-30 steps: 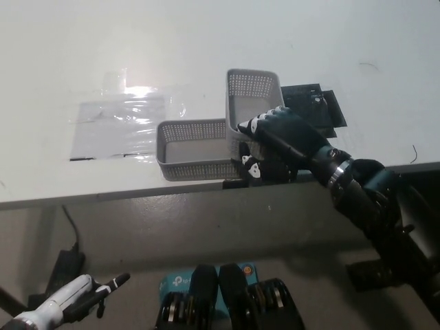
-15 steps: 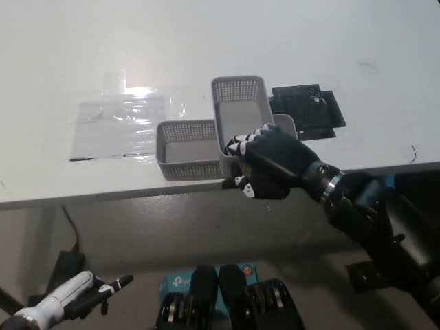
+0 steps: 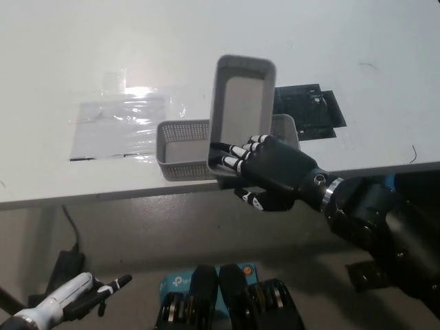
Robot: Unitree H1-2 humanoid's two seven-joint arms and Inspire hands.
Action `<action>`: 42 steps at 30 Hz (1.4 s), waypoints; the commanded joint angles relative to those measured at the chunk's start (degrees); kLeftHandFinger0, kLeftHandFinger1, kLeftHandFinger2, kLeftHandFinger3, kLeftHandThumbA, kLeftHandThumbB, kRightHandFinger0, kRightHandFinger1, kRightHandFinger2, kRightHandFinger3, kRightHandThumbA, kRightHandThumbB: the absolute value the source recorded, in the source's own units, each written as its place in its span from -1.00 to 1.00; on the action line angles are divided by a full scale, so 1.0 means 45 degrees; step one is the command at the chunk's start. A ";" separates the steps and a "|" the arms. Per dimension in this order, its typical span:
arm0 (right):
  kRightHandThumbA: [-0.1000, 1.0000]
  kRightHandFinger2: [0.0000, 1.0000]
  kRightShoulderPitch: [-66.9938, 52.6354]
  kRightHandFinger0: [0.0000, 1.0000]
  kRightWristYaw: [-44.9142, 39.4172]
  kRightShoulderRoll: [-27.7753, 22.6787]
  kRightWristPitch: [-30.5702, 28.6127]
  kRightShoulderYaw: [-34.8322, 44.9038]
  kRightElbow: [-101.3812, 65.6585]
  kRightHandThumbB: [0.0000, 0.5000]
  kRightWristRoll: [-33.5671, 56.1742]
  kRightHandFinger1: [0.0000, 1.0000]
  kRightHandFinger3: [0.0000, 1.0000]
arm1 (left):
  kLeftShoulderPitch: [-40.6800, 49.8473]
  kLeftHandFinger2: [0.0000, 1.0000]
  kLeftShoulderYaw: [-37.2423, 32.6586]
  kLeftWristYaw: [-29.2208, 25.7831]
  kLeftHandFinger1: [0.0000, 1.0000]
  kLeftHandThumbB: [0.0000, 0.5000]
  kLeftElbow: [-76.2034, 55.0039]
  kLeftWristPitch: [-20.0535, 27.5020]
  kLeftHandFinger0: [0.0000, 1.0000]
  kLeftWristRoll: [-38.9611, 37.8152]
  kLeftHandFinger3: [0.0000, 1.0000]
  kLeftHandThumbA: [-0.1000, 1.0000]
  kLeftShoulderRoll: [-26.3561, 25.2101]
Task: The robot uses its right hand to pick up the grey box kept on the middle on the desk and place it on top of another box next to it in a right angle
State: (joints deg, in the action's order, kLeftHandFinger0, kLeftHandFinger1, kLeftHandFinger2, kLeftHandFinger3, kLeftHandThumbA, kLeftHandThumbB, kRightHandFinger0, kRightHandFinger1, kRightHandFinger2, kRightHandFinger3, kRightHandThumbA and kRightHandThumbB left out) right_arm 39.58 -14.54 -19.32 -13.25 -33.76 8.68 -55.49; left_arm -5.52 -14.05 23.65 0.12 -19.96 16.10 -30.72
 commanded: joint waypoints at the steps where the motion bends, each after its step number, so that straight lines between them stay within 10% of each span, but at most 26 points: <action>1: 0.18 1.00 0.0248 1.00 -0.0164 -0.0271 0.0340 0.0250 -0.0759 0.62 -0.0717 1.00 1.00 | 0.0143 -0.99 0.0201 -0.0127 -1.00 0.10 -0.0199 -0.0087 -0.98 0.0007 -0.72 0.91 -0.0039; 5: 0.20 1.00 0.0274 1.00 0.0036 -0.0262 0.0384 0.0524 -0.1133 0.86 -0.0823 1.00 1.00 | 0.0216 -1.00 0.0205 -0.0091 -1.00 0.12 -0.0083 0.0089 -0.95 -0.0037 -0.78 0.95 0.0008; 27: 0.05 1.00 0.0260 1.00 -0.2372 -0.0875 0.0283 0.1665 -0.3634 0.75 0.1232 1.00 1.00 | 0.0437 -0.94 0.0428 -0.0065 -0.99 0.10 -0.0295 0.0104 -0.99 0.0049 -0.72 0.94 0.0120; 32: 0.11 1.00 0.0390 1.00 -0.6603 -0.2058 0.4278 0.3214 -0.8345 0.58 0.4381 1.00 1.00 | 0.0458 -0.92 0.0521 -0.0080 -1.00 -0.03 -0.0223 0.0175 -0.96 -0.0005 -0.71 0.88 0.0053; 42: 0.07 1.00 -0.0196 1.00 -0.8089 -0.4232 0.8929 0.6123 -1.1732 0.38 0.8082 1.00 1.00 | 0.0442 -0.98 0.0518 -0.0027 -1.00 -0.08 -0.0076 0.0314 -1.00 -0.0010 -0.77 0.87 -0.0067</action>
State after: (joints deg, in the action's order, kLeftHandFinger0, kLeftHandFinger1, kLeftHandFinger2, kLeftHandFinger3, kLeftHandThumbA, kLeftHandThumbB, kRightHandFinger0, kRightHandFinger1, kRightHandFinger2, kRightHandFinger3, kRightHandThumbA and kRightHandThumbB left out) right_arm 37.25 -36.08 -29.65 1.12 -18.63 -28.23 -42.05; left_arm -3.30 -12.77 23.64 0.31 -19.79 16.26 -29.19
